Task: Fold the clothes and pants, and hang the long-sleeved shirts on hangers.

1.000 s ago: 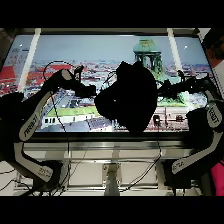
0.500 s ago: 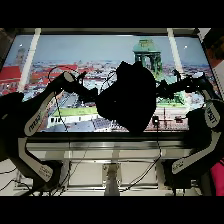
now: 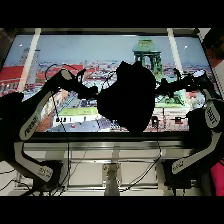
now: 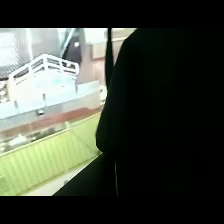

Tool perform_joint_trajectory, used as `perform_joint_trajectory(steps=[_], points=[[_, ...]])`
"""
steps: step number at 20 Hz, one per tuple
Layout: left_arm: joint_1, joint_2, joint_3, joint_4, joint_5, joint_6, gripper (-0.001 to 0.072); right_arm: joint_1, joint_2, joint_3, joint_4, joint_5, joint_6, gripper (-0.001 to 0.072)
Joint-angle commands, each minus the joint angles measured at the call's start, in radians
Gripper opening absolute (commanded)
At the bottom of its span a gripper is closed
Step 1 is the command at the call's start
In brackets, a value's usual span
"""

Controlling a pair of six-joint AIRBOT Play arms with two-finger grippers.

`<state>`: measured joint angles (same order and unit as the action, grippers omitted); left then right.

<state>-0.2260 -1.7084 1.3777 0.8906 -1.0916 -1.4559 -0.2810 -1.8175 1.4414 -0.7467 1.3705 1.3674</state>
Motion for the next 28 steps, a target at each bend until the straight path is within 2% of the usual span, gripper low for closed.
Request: perform_joint_trajectory(steps=[1,5,8,13,16,19,22,28], points=[[0.004,0.150,0.001,0.002,0.103,0.031,0.0004,0.001,0.035,0.084,0.037,0.005,0.001,0.0014],[0.004,0.382,0.003,0.050,0.404,0.031,0.0003,0.003,0.139,0.237,0.054,0.008,0.039,0.0014],[0.004,0.456,0.080,0.068,0.537,0.032,0.0003,0.015,0.254,0.280,0.074,0.004,0.077,0.0014],[-0.013,0.372,0.321,0.067,0.559,0.058,0.0003,0.020,0.452,0.281,0.041,-0.056,0.117,0.0014],[-0.054,0.264,0.444,0.067,0.575,0.058,0.0003,0.020,0.534,0.280,-0.003,-0.083,0.168,0.0015],[-0.136,0.129,0.556,0.066,0.646,0.058,0.0003,0.020,0.582,0.280,-0.069,-0.078,0.219,0.0015],[-0.238,-0.009,0.627,0.066,0.673,0.058,0.0003,0.020,0.584,0.280,-0.238,-0.066,0.267,0.0015],[-0.402,-0.214,0.631,0.044,0.783,0.058,0.0004,0.016,0.526,0.265,-0.830,0.048,0.396,0.0016]])
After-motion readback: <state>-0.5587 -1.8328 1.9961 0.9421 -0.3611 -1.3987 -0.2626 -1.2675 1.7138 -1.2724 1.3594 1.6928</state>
